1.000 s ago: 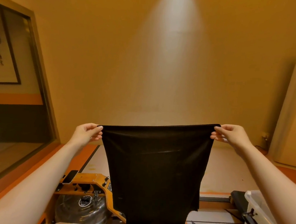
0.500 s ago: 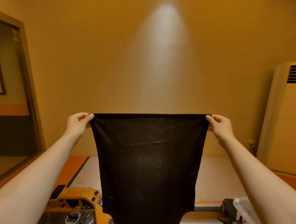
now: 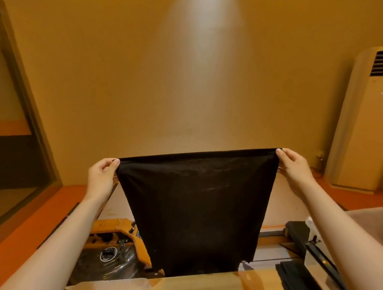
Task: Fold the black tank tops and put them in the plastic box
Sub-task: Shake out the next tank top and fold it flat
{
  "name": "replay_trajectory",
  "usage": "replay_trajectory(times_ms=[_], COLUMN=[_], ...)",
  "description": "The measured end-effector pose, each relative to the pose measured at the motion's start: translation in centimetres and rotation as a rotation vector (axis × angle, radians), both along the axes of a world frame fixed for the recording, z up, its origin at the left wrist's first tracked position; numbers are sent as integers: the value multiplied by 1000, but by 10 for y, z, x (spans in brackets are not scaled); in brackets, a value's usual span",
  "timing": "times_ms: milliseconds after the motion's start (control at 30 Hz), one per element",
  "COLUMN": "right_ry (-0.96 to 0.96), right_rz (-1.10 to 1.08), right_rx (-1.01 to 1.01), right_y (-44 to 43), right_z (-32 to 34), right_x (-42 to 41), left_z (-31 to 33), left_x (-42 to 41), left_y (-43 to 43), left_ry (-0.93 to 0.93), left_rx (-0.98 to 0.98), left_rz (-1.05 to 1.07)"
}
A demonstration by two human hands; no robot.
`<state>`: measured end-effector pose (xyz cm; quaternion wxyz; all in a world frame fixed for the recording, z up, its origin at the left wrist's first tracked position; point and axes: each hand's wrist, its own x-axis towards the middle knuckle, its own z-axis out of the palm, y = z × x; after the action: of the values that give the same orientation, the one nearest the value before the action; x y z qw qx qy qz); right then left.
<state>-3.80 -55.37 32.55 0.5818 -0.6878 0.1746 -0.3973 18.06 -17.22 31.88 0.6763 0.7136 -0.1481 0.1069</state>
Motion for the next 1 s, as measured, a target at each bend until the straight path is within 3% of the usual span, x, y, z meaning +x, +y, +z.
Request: replay_trajectory(times_ms=[167, 500, 1000], right_ry=[-17, -39, 160], right_rz=[-3, 8, 87], right_rx=[114, 401, 524], right_y=[26, 65, 74], right_z=[-44, -125, -224], right_x=[-35, -122, -266], left_z=[-51, -127, -197], left_x=[-37, -132, -302], left_y=[12, 59, 72], left_ry=[-68, 36, 270], left_rx=[36, 135, 186], left_rz=[9, 25, 171])
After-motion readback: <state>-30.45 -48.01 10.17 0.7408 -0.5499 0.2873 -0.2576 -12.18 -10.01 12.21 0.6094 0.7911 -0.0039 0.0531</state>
